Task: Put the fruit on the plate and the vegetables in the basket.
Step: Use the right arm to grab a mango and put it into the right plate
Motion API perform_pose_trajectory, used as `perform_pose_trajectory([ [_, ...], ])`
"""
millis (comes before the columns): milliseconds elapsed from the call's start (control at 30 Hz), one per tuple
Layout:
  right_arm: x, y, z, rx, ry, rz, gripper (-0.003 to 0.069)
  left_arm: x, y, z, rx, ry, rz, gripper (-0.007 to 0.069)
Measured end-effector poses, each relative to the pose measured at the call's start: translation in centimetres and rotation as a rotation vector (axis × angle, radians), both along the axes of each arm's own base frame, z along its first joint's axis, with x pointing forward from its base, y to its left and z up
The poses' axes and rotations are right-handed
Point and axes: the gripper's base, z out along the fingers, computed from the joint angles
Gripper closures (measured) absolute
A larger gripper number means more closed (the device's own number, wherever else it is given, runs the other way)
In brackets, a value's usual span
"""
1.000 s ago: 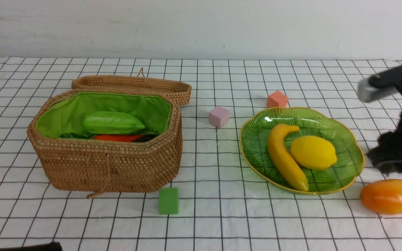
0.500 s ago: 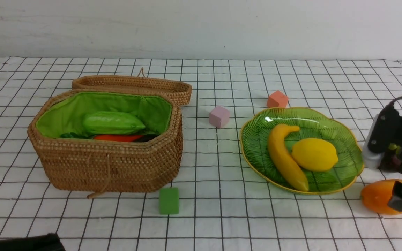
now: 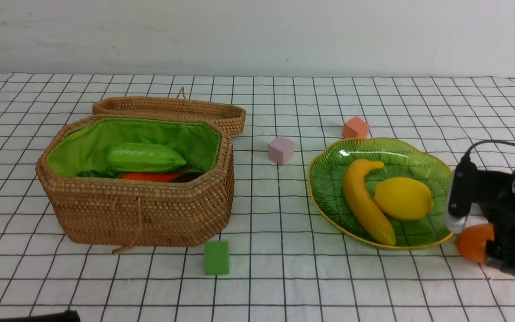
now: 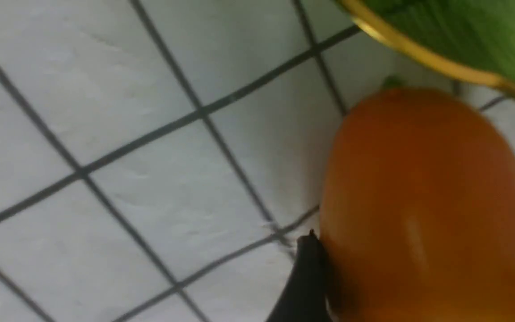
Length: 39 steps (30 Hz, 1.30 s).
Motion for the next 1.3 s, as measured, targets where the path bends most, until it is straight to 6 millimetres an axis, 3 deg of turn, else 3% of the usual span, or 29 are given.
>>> perform_pose_trajectory([
  [200,-0.2,0.1,-1.1,0.008,0.053,-0.014,0.0112,-0.1,0.0,-0.1,0.005,0.005,-0.007,0.0615],
  [467,-0.3,0.7,-1.5,0.090,0.074,-0.076,0.0075,-0.2,-0.1,-0.2,0.014,0.015,-0.020,0.0608],
  [633,-0.4,0.9,-1.5,0.118,0.080,-0.104,0.0127,-0.3,-0.1,-0.3,0.022,0.025,-0.032,0.0606],
  [800,-1.0,1.0,-1.3,0.152,0.126,-0.253,0.0127,-0.3,-0.1,-0.3,0.022,0.025,-0.032,0.0603],
  [867,-1.2,0.9,-0.8,0.159,0.123,-0.297,0.0127,-0.3,-0.1,-0.3,0.022,0.025,-0.032,0.0601],
  [1033,-1.3,1.1,3.6,0.254,0.024,-0.539,0.0127,-0.3,-0.1,-0.3,0.021,0.024,-0.031,0.0601],
  [1133,0.1,1.6,6.6,0.394,-0.063,-0.733,0.0127,-0.2,-0.1,-0.3,0.019,0.022,-0.028,0.0599],
  [1300,2.6,2.0,8.2,0.561,-0.180,-0.905,0.0127,-0.3,-0.1,-0.3,0.022,0.025,-0.032,0.0599],
])
